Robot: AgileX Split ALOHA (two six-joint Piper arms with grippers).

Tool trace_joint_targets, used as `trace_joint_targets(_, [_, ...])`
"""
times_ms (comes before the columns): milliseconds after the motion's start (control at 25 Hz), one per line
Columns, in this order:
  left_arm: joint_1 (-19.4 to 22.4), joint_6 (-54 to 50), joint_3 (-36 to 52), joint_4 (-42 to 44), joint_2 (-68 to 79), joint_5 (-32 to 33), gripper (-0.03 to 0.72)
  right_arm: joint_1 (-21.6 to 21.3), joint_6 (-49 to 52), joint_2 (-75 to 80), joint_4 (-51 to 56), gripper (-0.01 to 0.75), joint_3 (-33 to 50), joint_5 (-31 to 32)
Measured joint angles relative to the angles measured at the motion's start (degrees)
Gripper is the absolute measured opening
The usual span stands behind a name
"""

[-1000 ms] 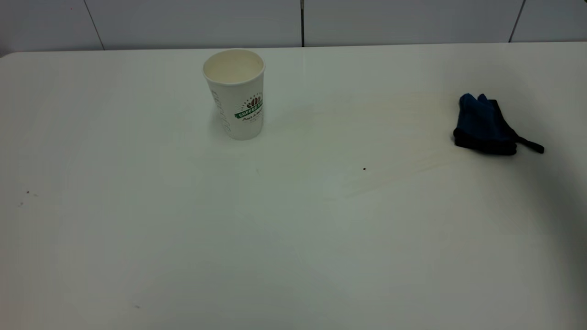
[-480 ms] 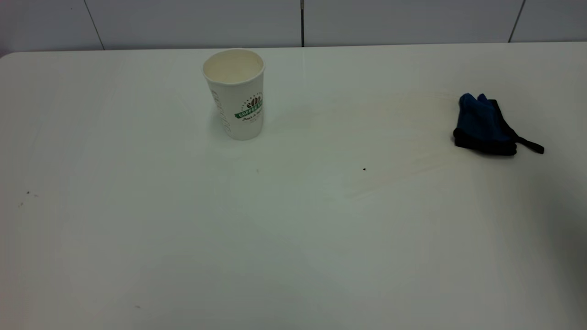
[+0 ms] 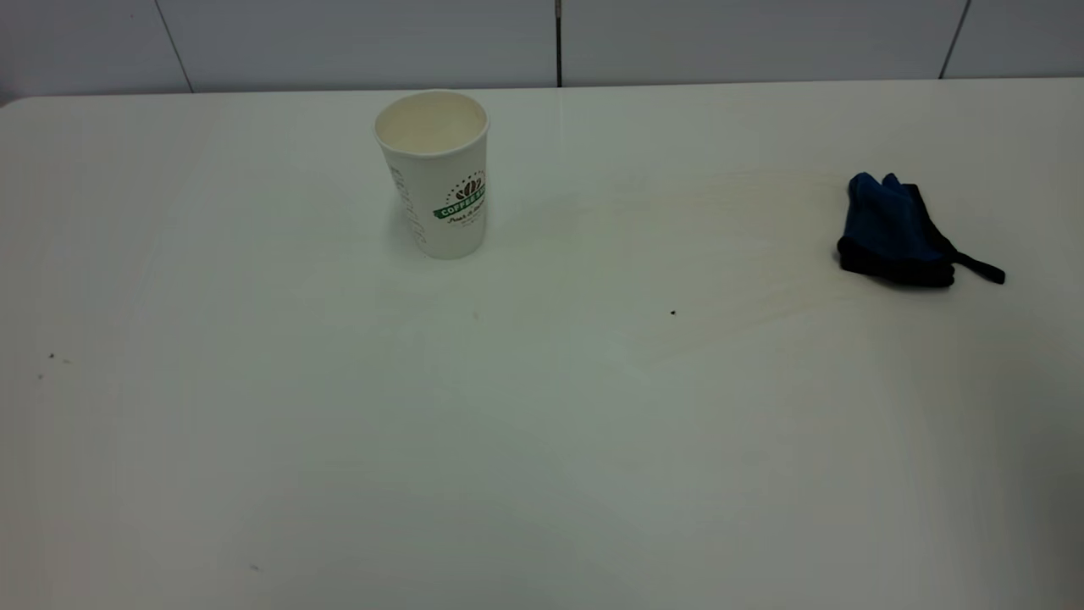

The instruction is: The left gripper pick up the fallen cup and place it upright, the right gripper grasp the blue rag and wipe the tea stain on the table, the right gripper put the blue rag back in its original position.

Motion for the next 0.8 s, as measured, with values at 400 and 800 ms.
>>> trace_joint_targets(400, [0.00,0.00,0.00,0.00,0.00,0.00,0.241,0.00,2.69,-34.47,-1.94,0.688,10.44,0.78])
trace_joint_targets(800, [0.00,0.00,0.00,0.00,0.00,0.00,0.241,0.00,5.80,-49.72,-4.74,0.672,12.77,0.78])
